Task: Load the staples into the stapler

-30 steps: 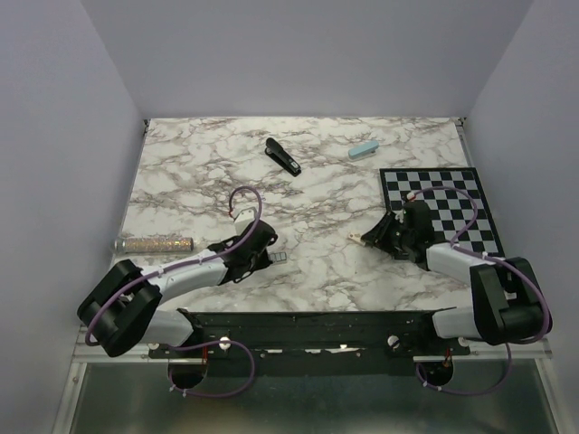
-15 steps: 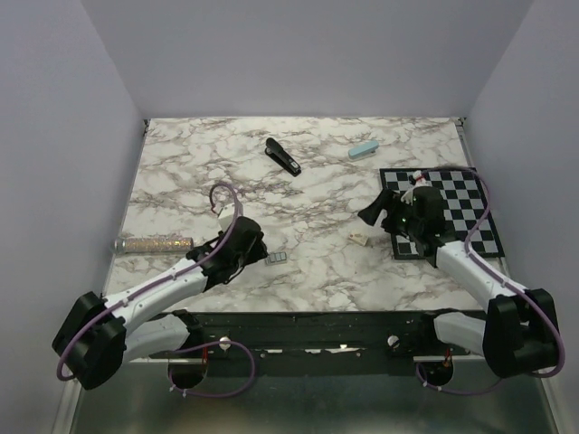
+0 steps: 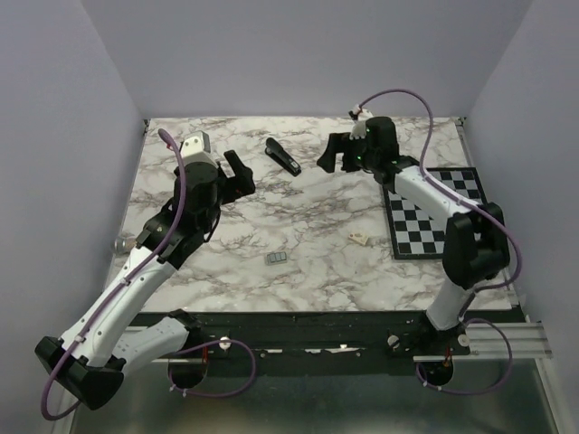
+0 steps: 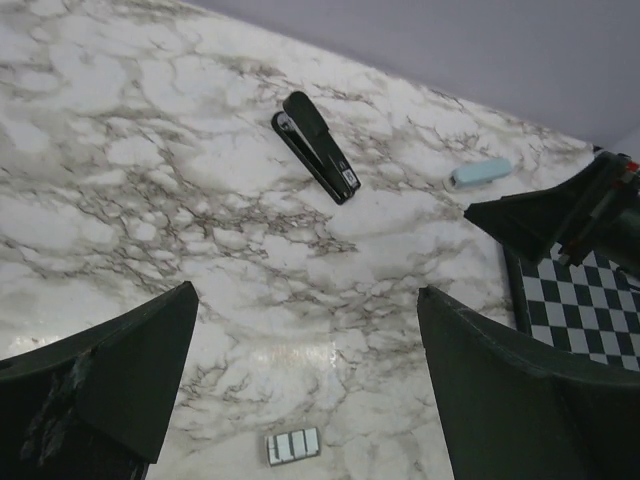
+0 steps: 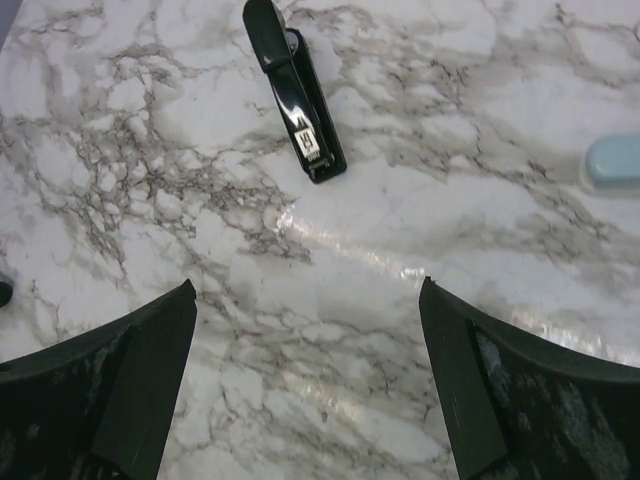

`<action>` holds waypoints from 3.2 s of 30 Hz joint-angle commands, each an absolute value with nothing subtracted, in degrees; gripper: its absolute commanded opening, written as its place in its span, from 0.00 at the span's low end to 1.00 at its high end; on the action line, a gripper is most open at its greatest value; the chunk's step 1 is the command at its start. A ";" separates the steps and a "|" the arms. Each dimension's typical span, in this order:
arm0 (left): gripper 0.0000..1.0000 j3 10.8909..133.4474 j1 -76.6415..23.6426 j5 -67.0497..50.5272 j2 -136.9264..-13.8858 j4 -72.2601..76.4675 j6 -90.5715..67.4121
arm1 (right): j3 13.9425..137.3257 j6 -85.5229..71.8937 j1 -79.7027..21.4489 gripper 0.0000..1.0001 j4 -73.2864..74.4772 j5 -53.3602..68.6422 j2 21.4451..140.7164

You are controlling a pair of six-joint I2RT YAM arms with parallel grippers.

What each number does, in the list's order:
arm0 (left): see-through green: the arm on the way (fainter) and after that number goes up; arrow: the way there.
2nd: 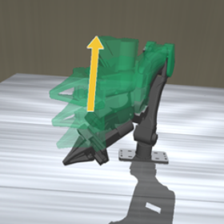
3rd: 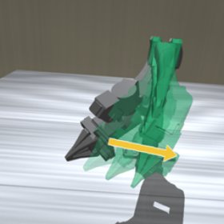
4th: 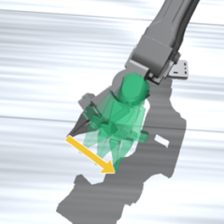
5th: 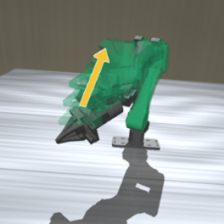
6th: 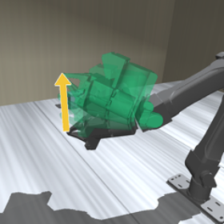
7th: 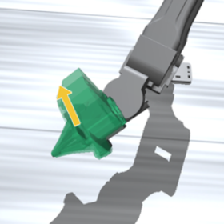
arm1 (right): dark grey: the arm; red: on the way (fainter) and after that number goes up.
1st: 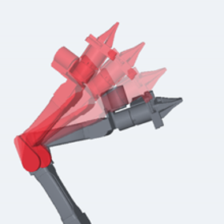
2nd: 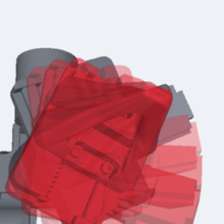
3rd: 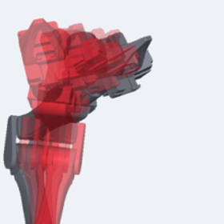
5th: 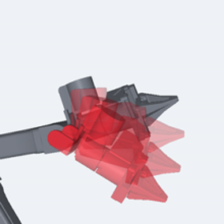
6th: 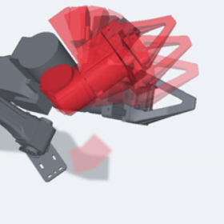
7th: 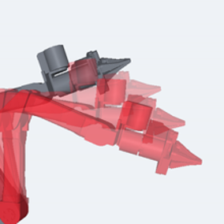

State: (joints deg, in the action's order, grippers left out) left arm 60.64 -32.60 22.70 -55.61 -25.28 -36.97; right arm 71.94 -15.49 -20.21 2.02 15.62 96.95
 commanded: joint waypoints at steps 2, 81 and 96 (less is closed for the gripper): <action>0.99 60.12 -29.55 27.42 -55.73 -21.46 -23.12 | 89.53 -3.26 -24.34 1.00 14.03 11.61 111.50; 0.99 106.77 -27.07 27.16 -126.28 -20.39 -37.09 | 28.57 -31.02 -22.15 1.00 -19.60 4.57 61.35; 0.60 119.01 -25.49 25.58 -138.52 -28.92 -35.78 | 26.98 -31.02 -22.32 1.00 -22.15 5.01 60.82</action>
State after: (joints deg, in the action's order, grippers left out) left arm 119.57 -25.93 25.85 -138.82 -27.11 -37.32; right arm 27.99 -30.68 -22.15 -19.73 4.93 61.69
